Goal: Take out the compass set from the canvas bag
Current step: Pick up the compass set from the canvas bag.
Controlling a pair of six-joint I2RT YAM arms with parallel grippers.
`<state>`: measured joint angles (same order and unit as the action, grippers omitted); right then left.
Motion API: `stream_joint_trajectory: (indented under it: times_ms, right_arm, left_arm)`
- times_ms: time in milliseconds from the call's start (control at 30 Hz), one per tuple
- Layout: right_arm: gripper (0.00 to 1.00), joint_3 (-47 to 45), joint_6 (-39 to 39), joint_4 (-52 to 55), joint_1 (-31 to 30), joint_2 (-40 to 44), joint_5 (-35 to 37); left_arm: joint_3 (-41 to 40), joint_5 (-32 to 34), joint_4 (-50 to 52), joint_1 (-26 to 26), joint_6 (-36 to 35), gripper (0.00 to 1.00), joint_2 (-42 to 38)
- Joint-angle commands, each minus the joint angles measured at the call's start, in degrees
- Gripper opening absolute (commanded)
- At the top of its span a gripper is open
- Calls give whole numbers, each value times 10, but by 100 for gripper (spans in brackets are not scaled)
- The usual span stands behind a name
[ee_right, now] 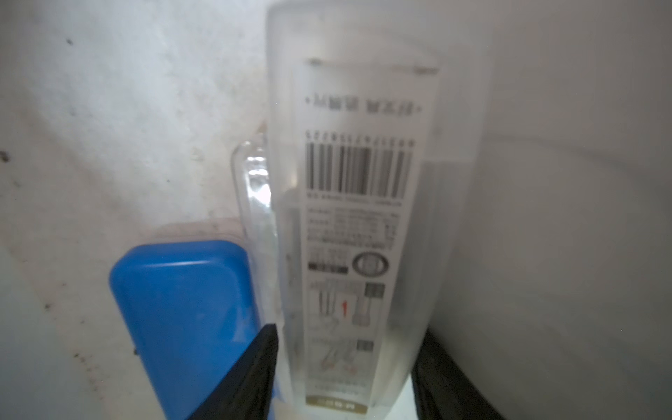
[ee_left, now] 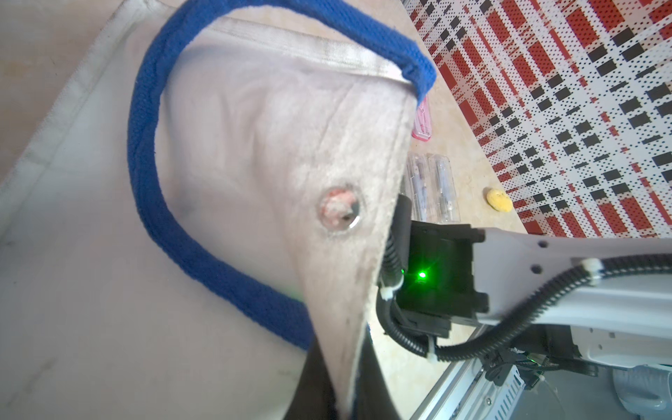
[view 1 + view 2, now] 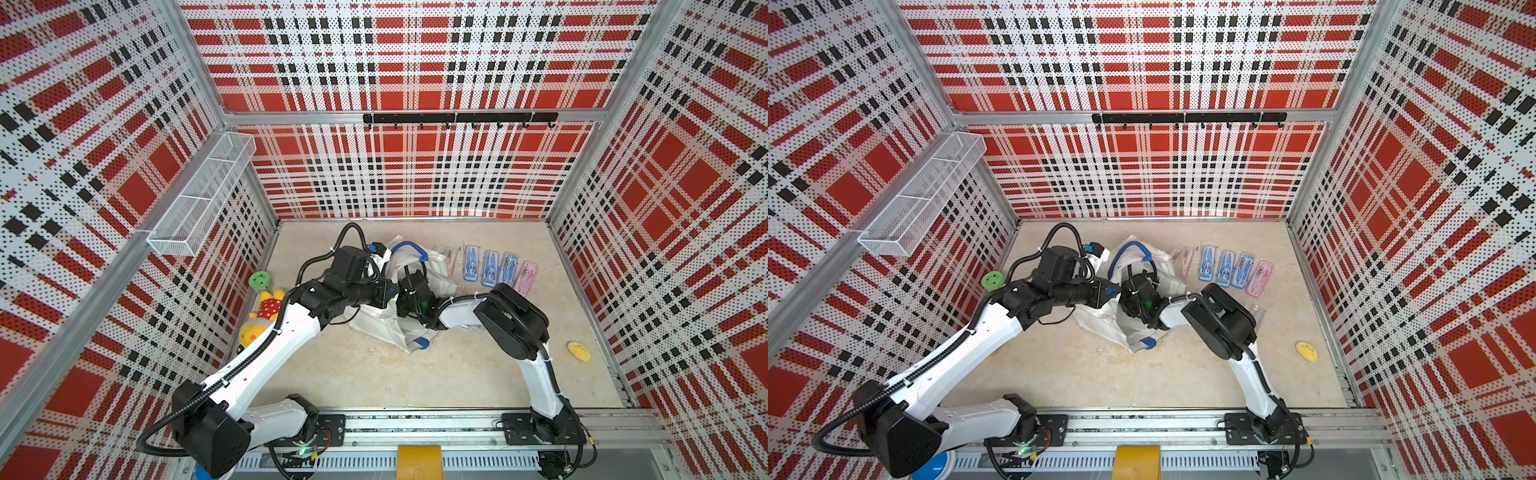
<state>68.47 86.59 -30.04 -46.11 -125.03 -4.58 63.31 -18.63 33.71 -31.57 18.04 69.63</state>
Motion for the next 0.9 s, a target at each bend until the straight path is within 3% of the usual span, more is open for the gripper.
stream_joint_trajectory:
  times_ms: [0,133,433,867]
  right_arm:
    - [52,13,-2,-79,4,-21,-19]
    - [37,25,-40,-55,6,1,-28]
    - [21,6,-51,-30,8,56,-29]
    - [17,-79,-77,45,3,190,-51]
  left_arm:
    - [-6,-25,-17,-3,12,0,-21]
    - [-7,-24,-21,3,16,0,-21]
    - [-8,-17,-37,34,32,0,-21]
    - [17,-14,-32,112,23,0,-2]
